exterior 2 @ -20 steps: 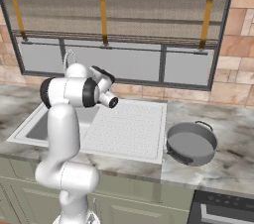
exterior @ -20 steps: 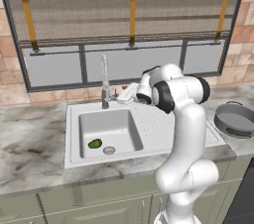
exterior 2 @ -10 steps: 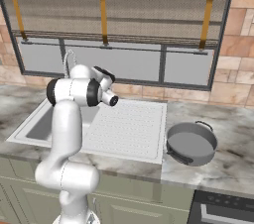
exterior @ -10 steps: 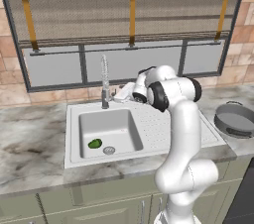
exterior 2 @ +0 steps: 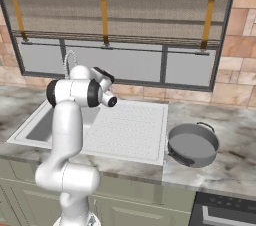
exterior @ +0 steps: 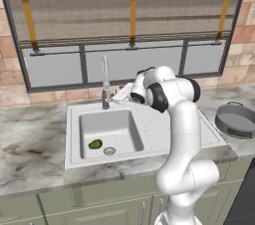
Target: Dump the avocado from the pot into the sink. Then turn on the water and wash the avocado. Then turn off the water and put the avocado back in the pot.
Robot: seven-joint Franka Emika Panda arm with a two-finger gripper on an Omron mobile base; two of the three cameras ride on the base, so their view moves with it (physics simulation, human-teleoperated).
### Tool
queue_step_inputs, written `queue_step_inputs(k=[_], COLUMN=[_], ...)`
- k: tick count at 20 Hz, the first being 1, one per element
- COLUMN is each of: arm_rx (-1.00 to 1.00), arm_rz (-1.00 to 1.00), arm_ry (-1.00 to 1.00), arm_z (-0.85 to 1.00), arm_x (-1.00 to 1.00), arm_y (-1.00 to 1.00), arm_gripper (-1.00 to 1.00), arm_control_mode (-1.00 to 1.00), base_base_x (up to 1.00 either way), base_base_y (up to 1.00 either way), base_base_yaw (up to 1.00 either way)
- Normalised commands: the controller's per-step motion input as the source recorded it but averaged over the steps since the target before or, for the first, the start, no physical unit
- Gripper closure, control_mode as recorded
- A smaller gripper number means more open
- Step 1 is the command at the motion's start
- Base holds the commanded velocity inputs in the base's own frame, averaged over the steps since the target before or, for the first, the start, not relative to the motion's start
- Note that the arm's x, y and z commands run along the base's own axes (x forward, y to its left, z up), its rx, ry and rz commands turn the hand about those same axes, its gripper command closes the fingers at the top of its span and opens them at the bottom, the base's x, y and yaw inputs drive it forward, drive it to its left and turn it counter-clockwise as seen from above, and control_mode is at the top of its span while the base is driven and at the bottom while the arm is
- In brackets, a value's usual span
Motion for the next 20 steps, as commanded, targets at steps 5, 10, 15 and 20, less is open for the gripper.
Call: queue_step_inputs(k=[5, 10, 15, 20], arm_rx=[0.0, 0.0, 0.0, 0.0], arm_rz=[0.0, -0.01, 0.0, 0.0], arm_ry=[0.0, 0.0, 0.0, 0.0], arm_z=[-0.11, -0.1, -0.1, -0.03], arm_x=[0.29, 0.38, 0.52, 0.54], arm_y=[0.02, 0.0, 0.0, -0.01], arm_gripper=[-1.0, -1.0, 1.0, 1.0], arm_control_mode=[-1.0, -1.0, -1.0, -1.0], base_base_x=[0.0, 0.0, 0.0, 0.0], base_base_y=[0.0, 0.0, 0.0, 0.0], base_base_yaw=[0.0, 0.0, 0.0, 0.0])
